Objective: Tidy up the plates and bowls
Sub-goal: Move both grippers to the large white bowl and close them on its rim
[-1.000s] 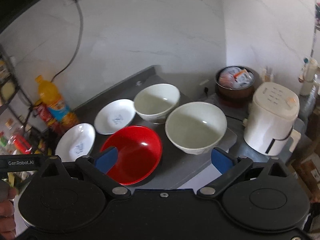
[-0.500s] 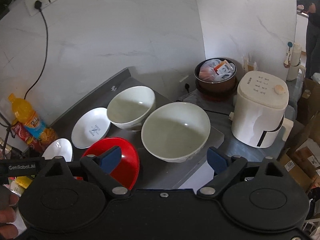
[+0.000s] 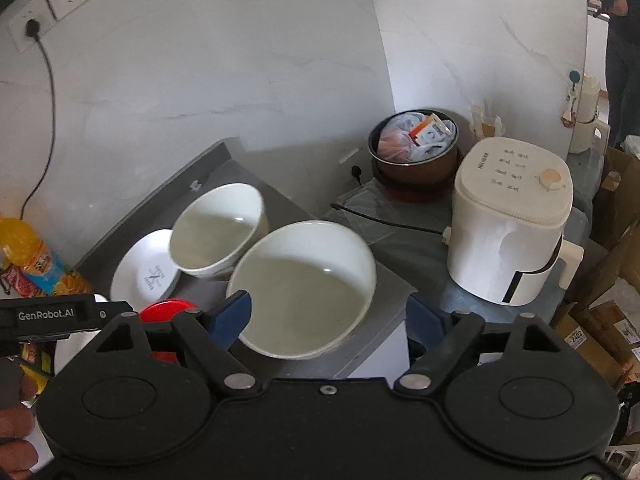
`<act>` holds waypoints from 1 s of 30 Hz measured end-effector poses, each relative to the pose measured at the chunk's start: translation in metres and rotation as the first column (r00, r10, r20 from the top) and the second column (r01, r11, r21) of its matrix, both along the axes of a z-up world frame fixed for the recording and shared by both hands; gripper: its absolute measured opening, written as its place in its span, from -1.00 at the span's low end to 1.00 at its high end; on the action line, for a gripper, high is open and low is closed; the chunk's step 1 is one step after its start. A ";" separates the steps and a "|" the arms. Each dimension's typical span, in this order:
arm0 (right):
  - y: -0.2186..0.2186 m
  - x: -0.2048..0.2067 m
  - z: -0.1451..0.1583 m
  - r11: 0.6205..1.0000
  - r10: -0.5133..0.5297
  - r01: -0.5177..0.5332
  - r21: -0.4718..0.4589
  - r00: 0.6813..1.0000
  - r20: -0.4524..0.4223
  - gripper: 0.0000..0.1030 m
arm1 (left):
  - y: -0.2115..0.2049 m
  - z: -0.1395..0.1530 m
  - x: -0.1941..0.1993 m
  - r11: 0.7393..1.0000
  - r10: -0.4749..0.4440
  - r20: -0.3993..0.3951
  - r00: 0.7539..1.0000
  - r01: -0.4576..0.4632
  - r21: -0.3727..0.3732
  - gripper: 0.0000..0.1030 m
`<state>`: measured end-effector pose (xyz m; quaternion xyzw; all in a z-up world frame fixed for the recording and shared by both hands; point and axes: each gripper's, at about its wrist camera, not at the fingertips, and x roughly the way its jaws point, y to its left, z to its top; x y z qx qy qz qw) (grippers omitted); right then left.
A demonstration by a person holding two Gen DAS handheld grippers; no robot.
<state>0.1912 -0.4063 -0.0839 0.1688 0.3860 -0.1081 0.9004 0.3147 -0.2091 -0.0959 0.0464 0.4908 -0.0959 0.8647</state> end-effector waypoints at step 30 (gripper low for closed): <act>-0.056 0.069 -0.093 0.980 0.029 0.003 0.197 0.987 -0.157 -0.20 | -0.096 -0.093 0.076 0.988 -0.096 -0.171 0.981 0.114 0.103 -0.01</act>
